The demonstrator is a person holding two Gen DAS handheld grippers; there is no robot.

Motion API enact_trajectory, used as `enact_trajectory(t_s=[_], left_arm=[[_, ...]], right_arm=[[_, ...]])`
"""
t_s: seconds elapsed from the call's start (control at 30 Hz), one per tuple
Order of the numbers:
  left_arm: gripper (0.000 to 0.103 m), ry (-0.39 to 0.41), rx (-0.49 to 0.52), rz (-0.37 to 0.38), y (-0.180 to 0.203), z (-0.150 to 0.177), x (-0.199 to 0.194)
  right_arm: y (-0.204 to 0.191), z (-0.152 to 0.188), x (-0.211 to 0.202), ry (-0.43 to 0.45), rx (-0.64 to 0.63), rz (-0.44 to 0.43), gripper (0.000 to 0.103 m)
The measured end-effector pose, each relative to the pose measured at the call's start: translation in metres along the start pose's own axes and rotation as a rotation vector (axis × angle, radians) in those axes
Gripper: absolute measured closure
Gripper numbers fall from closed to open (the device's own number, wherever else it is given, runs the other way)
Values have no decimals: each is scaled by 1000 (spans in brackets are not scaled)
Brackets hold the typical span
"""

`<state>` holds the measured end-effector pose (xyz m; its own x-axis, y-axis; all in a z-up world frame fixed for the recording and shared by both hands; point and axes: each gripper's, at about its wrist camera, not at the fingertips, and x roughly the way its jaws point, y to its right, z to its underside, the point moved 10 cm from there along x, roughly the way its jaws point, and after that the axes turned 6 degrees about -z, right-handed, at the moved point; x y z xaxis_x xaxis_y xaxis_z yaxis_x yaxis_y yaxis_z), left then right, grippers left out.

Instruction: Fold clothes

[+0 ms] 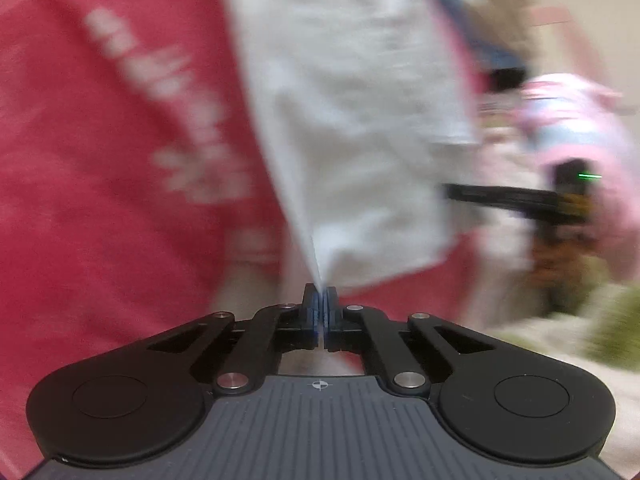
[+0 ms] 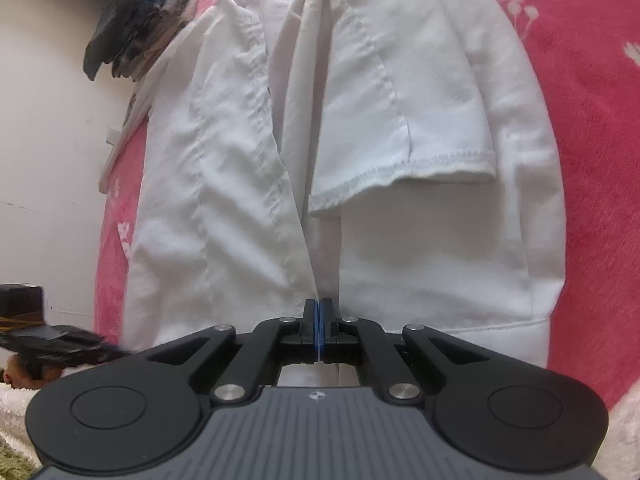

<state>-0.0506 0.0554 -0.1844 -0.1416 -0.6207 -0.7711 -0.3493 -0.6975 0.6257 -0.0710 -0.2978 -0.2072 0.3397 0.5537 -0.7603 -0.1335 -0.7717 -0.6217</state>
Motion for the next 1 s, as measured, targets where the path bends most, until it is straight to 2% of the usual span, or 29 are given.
enact_trajectory(t_s=[0.1,0.23,0.4,0.47,0.5,0.53,0.57,0.6,0.63,0.67,0.77,0.8,0.87,0.93,1.0], left_arm=[[103,-9,63,-45,5,2,-4],[103,-60,18,-140,-25,6,12],[101,-115,4,-189,-47,14,23],[96,-144,-8,-209,-50,14,27],[87,-154,-17,-202,-48,14,26],[77,-156,-15,-201,-47,15,23],[73,-153,-7,-214,-46,14,19],[70,-146,2,-225,-46,14,13],[69,-134,8,-229,-45,12,5],[68,-125,10,-231,-46,11,-5],[65,-94,59,-260,-47,-2,-34],[63,-57,85,-294,-48,-15,-45],[58,21,110,-362,-50,-49,-61],[57,115,114,-439,-51,-95,-71],[57,205,130,-521,-51,-142,-74]], right_arm=[[2,-1,1,-1,2,-2,102],[5,-1,3,-7,6,-12,102],[10,5,12,-41,13,-18,102],[11,3,14,-46,17,-21,102],[10,1,13,-47,9,-25,101],[9,0,11,-46,-6,-24,96],[7,-1,8,-45,-22,-24,92],[5,-1,3,-43,-40,-25,81],[1,-3,-3,-45,-54,-31,70],[-3,-4,-9,-49,-66,-40,67],[-21,-12,-31,-57,-130,-81,66],[-33,-25,-36,-41,-163,-98,66],[-55,-51,-47,-10,-227,-132,66],[-78,-78,-57,23,-290,-166,66],[-101,-119,-53,75,-338,-186,66]])
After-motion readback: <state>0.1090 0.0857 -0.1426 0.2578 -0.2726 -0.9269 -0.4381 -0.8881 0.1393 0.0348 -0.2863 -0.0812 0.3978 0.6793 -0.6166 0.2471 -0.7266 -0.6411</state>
